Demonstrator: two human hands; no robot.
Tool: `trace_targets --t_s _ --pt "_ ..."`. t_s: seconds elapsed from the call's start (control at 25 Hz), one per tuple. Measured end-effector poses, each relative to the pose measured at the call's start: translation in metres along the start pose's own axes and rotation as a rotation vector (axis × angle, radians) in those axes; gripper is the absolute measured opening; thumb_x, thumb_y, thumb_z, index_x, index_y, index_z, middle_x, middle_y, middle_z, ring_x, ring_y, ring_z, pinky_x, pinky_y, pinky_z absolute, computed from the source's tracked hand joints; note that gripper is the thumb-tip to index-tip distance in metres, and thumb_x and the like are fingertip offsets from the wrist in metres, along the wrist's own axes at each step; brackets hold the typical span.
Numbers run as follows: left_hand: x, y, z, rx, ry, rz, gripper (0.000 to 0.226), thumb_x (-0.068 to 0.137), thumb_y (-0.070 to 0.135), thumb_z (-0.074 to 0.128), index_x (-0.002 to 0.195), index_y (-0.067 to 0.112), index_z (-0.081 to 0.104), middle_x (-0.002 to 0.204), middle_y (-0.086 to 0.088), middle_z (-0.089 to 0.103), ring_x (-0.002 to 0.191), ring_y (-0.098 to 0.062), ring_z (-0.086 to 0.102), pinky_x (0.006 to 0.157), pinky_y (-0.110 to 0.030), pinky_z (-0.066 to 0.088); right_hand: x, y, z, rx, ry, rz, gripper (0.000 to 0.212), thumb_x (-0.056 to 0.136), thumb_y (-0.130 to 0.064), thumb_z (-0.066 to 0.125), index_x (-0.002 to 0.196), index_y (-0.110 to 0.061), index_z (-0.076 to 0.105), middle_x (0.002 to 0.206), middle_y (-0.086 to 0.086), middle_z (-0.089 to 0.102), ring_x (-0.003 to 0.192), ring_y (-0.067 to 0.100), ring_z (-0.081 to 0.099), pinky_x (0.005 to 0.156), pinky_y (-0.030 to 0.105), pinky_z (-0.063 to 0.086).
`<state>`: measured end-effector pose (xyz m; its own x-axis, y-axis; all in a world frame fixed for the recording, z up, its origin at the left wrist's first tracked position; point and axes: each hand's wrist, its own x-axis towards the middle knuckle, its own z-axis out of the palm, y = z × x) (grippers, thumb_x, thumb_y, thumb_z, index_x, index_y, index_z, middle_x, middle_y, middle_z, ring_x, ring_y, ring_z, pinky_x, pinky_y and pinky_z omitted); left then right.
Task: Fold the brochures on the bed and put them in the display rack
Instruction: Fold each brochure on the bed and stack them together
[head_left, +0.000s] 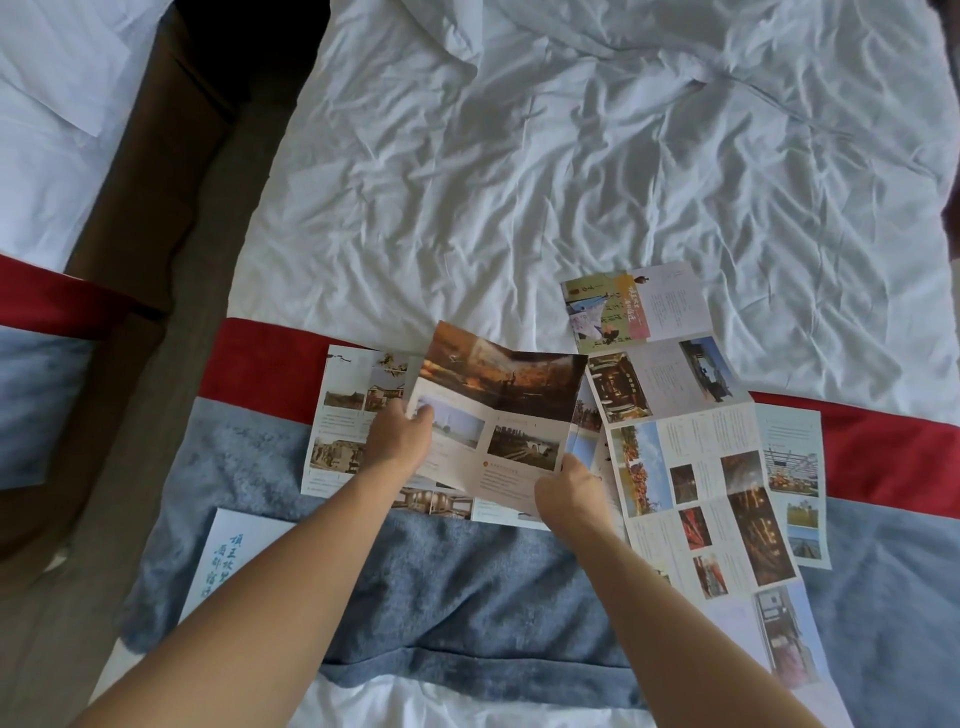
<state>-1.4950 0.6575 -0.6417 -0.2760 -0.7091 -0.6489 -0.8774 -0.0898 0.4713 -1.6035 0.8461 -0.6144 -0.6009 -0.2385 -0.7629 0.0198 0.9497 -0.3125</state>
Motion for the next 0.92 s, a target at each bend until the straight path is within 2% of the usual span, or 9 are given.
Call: trace_targets --t_s 0.08,0.16,0.28,0.36,0.48,0.56,0.68,0.8,0.92 --pt "-0.011 0.015 -0.001 -0.048 0.008 0.157 0.041 0.101 0.047 0.037 0.081 0.014 0.052 0.072 0.001 0.053 0.065 -0.016 0.053 0.053 -0.027 0.033 0.002 -0.002 0.003 0.020 0.045 -0.022 0.024 0.089 -0.026 0.043 0.112 -0.020 0.044 0.101 0.003 0.059 0.086 0.022 0.059 0.079 0.046 0.059" --pt "-0.025 0.028 0.004 -0.078 -0.081 0.292 0.045 0.101 0.051 0.031 0.075 0.017 0.044 0.071 0.004 0.044 0.062 -0.010 0.044 0.058 -0.028 0.033 0.004 -0.005 0.006 0.080 0.117 -0.065 0.027 0.095 -0.035 0.041 0.117 -0.020 0.041 0.109 0.005 0.056 0.091 0.020 0.057 0.082 0.047 0.057" --pt "-0.037 0.033 0.020 -0.222 -0.386 0.250 0.063 0.097 0.067 0.020 0.111 0.025 0.064 0.107 0.012 0.058 0.094 -0.002 0.052 0.082 -0.030 0.035 0.010 -0.001 0.004 -0.003 0.191 -0.150 0.035 0.101 -0.036 0.032 0.129 -0.017 0.041 0.135 0.013 0.045 0.116 0.029 0.048 0.096 0.046 0.047" --pt "-0.036 0.032 0.034 -0.226 -0.575 0.162 0.063 0.099 0.065 0.021 0.132 0.030 0.061 0.128 0.008 0.061 0.114 -0.007 0.054 0.092 -0.031 0.038 0.014 0.005 -0.001 0.021 0.207 -0.189 0.044 0.101 -0.035 0.025 0.129 -0.011 0.049 0.133 0.018 0.049 0.120 0.035 0.048 0.096 0.043 0.041" --pt "-0.028 0.028 0.049 -0.009 -0.473 0.187 0.037 0.098 0.038 0.056 0.131 0.023 0.056 0.132 0.006 0.054 0.120 -0.013 0.047 0.094 -0.021 0.038 0.022 0.017 -0.006 0.064 0.162 -0.153 0.049 0.105 -0.038 0.023 0.129 -0.008 0.053 0.129 0.017 0.055 0.118 0.034 0.050 0.092 0.037 0.037" --pt "-0.023 0.025 0.056 0.015 -0.393 0.160 0.050 0.091 0.030 0.066 0.138 0.023 0.050 0.136 0.004 0.051 0.125 -0.019 0.047 0.094 -0.020 0.037 0.026 0.024 -0.005 -0.008 0.113 -0.159 0.051 0.106 -0.036 0.022 0.141 -0.008 0.046 0.140 0.017 0.048 0.128 0.033 0.044 0.102 0.040 0.033" --pt "-0.024 0.026 0.066 -0.077 -0.386 0.091 0.066 0.087 0.030 0.068 0.147 0.023 0.041 0.133 0.002 0.053 0.105 -0.007 0.055 0.083 -0.017 0.040 0.026 0.025 -0.003 0.086 0.052 -0.115 0.046 0.106 -0.041 0.026 0.134 -0.013 0.050 0.138 0.013 0.052 0.124 0.032 0.050 0.101 0.040 0.036" --pt "-0.023 0.029 0.076 -0.121 -0.320 0.005 0.043 0.086 0.030 0.069 0.126 0.026 0.053 0.108 0.011 0.060 0.084 -0.002 0.055 0.062 -0.023 0.041 0.023 0.021 -0.003 0.311 0.021 -0.011 0.031 0.101 -0.047 0.035 0.112 -0.024 0.053 0.118 0.007 0.064 0.091 0.017 0.060 0.078 0.038 0.048" --pt "-0.019 0.026 0.078 -0.081 -0.266 -0.017 0.019 0.091 0.024 0.063 0.110 0.022 0.062 0.101 0.004 0.067 0.080 -0.009 0.061 0.060 -0.026 0.045 0.023 0.024 -0.003 0.327 -0.017 0.005 0.046 0.099 -0.051 0.041 0.130 -0.019 0.053 0.125 0.007 0.064 0.103 0.022 0.062 0.086 0.043 0.052"
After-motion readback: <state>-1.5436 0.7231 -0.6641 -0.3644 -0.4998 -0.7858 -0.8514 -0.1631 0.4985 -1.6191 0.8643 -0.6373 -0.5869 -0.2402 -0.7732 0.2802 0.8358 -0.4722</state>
